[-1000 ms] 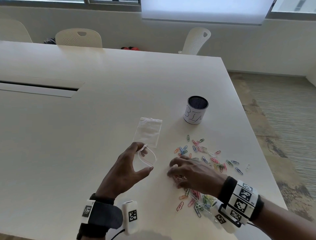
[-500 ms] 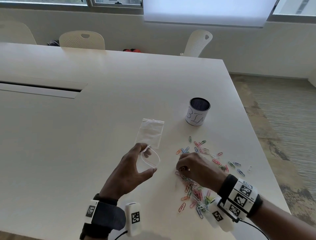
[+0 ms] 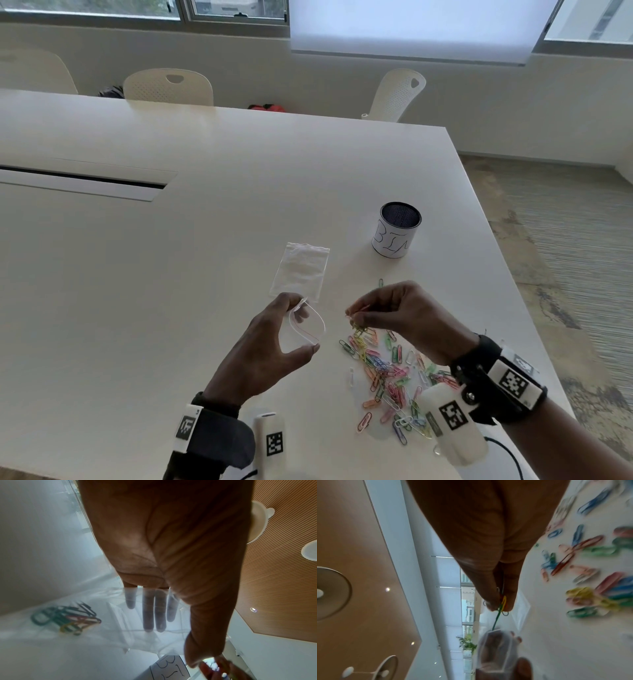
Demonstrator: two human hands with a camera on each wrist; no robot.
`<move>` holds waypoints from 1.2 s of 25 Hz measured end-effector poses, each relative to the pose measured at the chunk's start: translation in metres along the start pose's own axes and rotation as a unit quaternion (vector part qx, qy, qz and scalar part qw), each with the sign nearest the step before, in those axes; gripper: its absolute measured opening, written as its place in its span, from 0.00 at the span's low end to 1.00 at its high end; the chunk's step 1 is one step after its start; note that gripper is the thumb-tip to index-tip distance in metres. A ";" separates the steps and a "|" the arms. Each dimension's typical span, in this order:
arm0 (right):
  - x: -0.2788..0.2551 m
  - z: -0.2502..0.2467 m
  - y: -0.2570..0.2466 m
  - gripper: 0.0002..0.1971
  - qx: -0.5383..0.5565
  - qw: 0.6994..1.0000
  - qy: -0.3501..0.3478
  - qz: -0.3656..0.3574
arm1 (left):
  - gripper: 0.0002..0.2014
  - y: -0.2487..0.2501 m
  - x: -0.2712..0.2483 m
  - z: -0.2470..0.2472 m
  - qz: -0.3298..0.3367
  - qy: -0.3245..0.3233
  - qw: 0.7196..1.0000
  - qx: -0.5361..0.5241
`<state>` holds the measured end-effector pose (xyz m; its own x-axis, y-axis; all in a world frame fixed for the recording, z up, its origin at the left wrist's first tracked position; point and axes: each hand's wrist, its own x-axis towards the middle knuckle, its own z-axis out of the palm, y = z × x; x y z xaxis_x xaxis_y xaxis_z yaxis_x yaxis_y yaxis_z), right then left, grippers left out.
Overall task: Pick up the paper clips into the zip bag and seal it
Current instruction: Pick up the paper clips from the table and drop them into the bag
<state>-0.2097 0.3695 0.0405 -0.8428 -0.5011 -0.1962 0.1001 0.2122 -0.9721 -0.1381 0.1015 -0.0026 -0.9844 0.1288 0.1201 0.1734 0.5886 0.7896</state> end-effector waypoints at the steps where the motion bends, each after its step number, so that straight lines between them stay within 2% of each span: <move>1: 0.000 0.005 -0.007 0.10 0.017 1.000 0.014 -0.014 | 0.26 0.000 0.000 0.000 0.000 0.000 1.000 0.003; 4: 0.002 0.028 -0.022 0.09 0.005 0.995 0.071 -0.070 | 0.27 0.001 0.000 0.000 -0.005 -0.001 1.000 0.008; 6: 0.004 0.044 -0.026 0.08 -0.045 0.991 0.066 -0.104 | 0.27 0.001 0.000 -0.001 -0.008 0.000 1.000 0.005; 10: 0.011 0.061 -0.029 0.07 -0.092 0.992 0.018 -0.086 | 0.28 0.004 -0.001 -0.004 -0.014 -0.004 1.000 0.003; 13: 0.018 0.065 -0.033 0.06 -0.115 0.990 0.021 -0.079 | 0.27 0.005 -0.002 -0.004 -0.018 -0.007 1.000 0.000; 20: 0.024 0.075 -0.033 0.06 -0.219 0.969 0.025 -0.113 | 0.25 0.004 -0.002 -0.005 -0.032 -0.001 0.999 -0.009; 23: 0.022 0.067 -0.039 0.06 -0.227 0.966 0.029 -0.122 | 0.25 0.002 -0.002 -0.007 -0.037 0.001 0.999 0.000; 27: 0.028 0.031 -0.036 0.07 -0.235 0.964 0.075 -0.098 | 0.25 0.002 -0.002 -0.005 -0.032 0.000 0.999 -0.005; 30: 0.038 -0.010 -0.018 0.06 -0.325 0.932 0.142 -0.077 | 0.25 0.003 -0.001 -0.003 -0.032 -0.007 0.999 -0.012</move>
<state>-0.2490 0.3552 0.0519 -0.9361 -0.3448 0.0700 -0.2964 0.6655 -0.6851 -0.1365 0.1003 0.0015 -0.9928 0.1029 0.0609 0.1094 0.5760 0.8101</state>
